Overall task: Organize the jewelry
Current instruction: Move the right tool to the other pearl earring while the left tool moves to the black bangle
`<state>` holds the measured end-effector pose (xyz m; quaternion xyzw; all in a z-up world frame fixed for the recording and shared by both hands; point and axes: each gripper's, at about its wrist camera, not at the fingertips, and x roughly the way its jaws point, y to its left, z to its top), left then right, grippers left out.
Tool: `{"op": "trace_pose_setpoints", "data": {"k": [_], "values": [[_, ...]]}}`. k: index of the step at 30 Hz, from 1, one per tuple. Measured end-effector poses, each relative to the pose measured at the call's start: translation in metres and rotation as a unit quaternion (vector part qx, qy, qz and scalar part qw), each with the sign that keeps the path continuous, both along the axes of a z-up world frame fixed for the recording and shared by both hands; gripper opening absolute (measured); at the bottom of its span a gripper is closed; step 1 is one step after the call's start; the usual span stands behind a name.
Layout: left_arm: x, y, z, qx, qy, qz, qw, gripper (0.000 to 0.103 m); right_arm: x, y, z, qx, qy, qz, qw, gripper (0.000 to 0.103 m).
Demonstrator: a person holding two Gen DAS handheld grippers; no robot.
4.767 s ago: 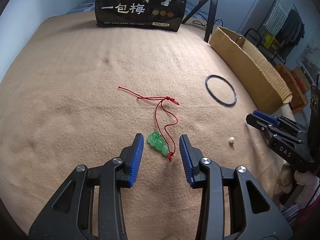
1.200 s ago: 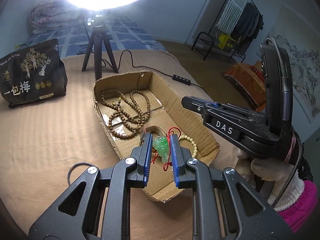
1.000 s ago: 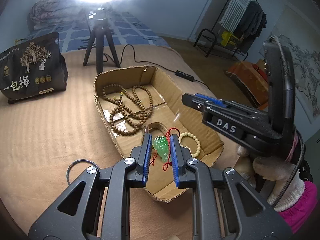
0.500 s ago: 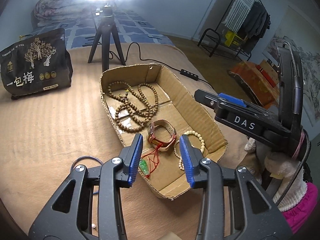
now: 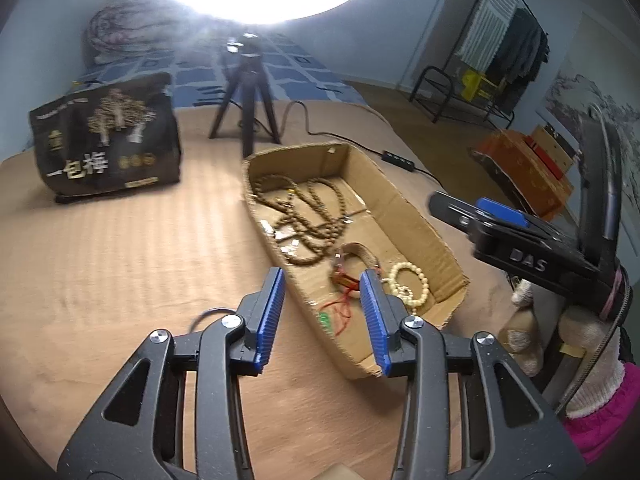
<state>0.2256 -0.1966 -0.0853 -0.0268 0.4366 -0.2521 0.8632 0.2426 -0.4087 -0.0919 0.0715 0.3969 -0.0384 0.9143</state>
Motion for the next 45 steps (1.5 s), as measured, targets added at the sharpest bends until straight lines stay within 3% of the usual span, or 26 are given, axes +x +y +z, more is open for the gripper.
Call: {"op": "trace_pose_setpoints", "data": {"k": [7,18,20,22,29,32,38,40,45], "values": [[-0.006,0.051,0.01,0.0,-0.015,0.038,0.9992,0.046,-0.016,0.016,0.015,0.006,-0.013,0.018,1.0,0.091],[-0.011,0.108,-0.01,0.02,0.004,0.063,0.9978,0.046,-0.053,0.067,0.03,0.018,-0.02,0.085,0.996,0.091],[-0.01,0.113,-0.013,0.018,0.008,0.06,0.998,0.059,-0.062,0.08,0.029,0.012,-0.017,0.101,0.995,0.091],[-0.01,0.116,-0.015,0.017,0.005,0.053,0.9984,0.064,-0.071,0.092,0.028,-0.001,-0.015,0.111,0.994,0.091],[-0.004,0.12,-0.029,0.027,0.019,0.039,0.9987,0.065,-0.101,0.121,0.005,-0.009,0.005,0.127,0.992,0.091],[0.0,0.122,-0.034,0.021,0.022,0.036,0.9989,0.065,-0.109,0.139,-0.013,-0.011,0.015,0.138,0.99,0.085],[0.003,0.126,-0.043,0.031,0.018,0.025,0.999,0.065,-0.121,0.182,-0.056,0.002,0.032,0.177,0.984,0.064],[0.004,0.128,-0.047,0.031,0.019,0.022,0.9991,0.065,-0.121,0.194,-0.071,-0.001,0.041,0.187,0.981,0.047],[0.008,0.131,-0.057,0.036,0.023,0.013,0.999,0.065,-0.112,0.211,-0.103,-0.013,0.06,0.194,0.979,0.042]]}}
